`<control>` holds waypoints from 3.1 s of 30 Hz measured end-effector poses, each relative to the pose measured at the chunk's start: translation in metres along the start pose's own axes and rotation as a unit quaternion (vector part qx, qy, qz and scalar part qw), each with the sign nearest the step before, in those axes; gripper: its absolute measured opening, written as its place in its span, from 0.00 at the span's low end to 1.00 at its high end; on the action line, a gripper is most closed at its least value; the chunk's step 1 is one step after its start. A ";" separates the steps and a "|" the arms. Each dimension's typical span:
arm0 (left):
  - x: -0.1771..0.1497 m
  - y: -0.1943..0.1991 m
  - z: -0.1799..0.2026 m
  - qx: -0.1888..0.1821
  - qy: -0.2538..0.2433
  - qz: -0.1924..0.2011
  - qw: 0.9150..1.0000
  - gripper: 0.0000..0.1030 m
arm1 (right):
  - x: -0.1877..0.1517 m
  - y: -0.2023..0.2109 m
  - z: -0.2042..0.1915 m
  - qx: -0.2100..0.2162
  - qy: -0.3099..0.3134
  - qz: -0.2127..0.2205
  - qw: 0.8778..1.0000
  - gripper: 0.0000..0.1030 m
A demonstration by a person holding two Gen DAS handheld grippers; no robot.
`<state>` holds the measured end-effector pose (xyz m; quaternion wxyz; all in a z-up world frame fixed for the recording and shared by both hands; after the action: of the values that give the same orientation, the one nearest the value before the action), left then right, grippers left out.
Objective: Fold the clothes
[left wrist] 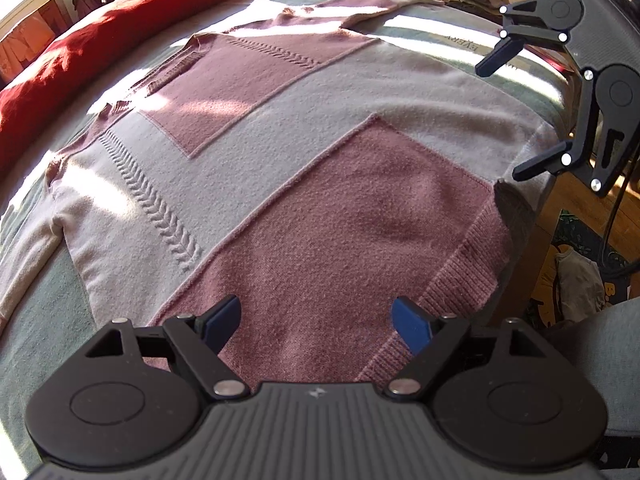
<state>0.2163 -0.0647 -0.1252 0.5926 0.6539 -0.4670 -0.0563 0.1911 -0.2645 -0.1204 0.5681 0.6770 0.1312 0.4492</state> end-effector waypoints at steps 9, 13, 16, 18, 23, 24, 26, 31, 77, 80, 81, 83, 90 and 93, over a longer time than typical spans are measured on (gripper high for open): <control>-0.004 -0.013 0.009 -0.005 -0.028 -0.007 1.000 0.81 | 0.045 -0.044 -0.055 0.026 0.130 0.053 0.990 1.00; -0.019 -0.004 -0.009 0.012 -0.010 -0.030 0.999 0.81 | 0.017 -0.047 -0.041 0.045 0.073 -0.004 0.996 1.00; -0.032 0.004 -0.026 0.027 0.007 -0.047 0.998 0.81 | -0.004 -0.036 -0.031 0.056 0.027 -0.034 0.997 1.00; -0.030 0.005 -0.037 0.047 0.016 -0.042 0.998 0.81 | -0.001 -0.024 -0.030 0.053 0.028 -0.017 0.998 1.00; -0.026 -0.017 -0.059 0.076 0.056 -0.046 0.995 0.81 | 0.050 -0.037 -0.022 0.048 0.025 0.049 0.997 1.00; -0.028 -0.022 -0.061 0.075 0.062 -0.048 0.994 0.81 | 0.058 -0.044 -0.021 0.048 0.029 0.056 0.997 1.00; -0.036 -0.024 -0.064 0.065 0.088 -0.060 0.992 0.82 | 0.067 -0.058 -0.019 0.057 0.029 0.056 0.996 1.00; -0.068 -0.012 -0.068 0.056 0.144 -0.093 0.984 0.89 | 0.038 -0.059 -0.018 0.092 -0.049 0.028 0.994 1.00; 0.041 -0.117 -0.169 0.062 0.270 -0.067 0.958 0.99 | 0.045 -0.077 0.166 -0.029 -0.333 0.114 0.936 1.00; 0.031 -0.109 -0.166 0.060 0.268 -0.085 0.958 0.99 | 0.041 -0.071 0.161 -0.020 -0.322 0.104 0.941 1.00; 0.027 -0.106 -0.165 0.060 0.269 -0.089 0.957 0.99 | 0.038 -0.069 0.159 -0.015 -0.319 0.101 0.942 1.00; 0.020 -0.100 -0.161 0.071 0.264 -0.100 0.957 0.99 | 0.031 -0.066 0.152 -0.008 -0.307 0.099 0.947 1.00; 0.050 -0.077 -0.192 0.111 0.265 -0.050 0.956 0.99 | 0.030 -0.068 0.147 -0.005 -0.284 0.086 0.955 1.00; 0.086 -0.092 -0.219 0.086 0.264 -0.013 0.961 0.99 | 0.034 -0.069 0.149 -0.017 -0.301 0.075 0.950 1.00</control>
<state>0.4519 0.0220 -0.0963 0.6351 0.7004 -0.2887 0.1509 0.3460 -0.3158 -0.1586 0.5568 0.7792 -0.1049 0.2679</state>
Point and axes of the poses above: each gripper's, at about its wrist camera, not at the fingertips, and y roughly against the way its jaws point, z to its right, x to its top, the point moved 8 cm from there along -y, roughly the way its jaws point, and after that the axes turned 11 degrees about x, right-handed, at the moved point
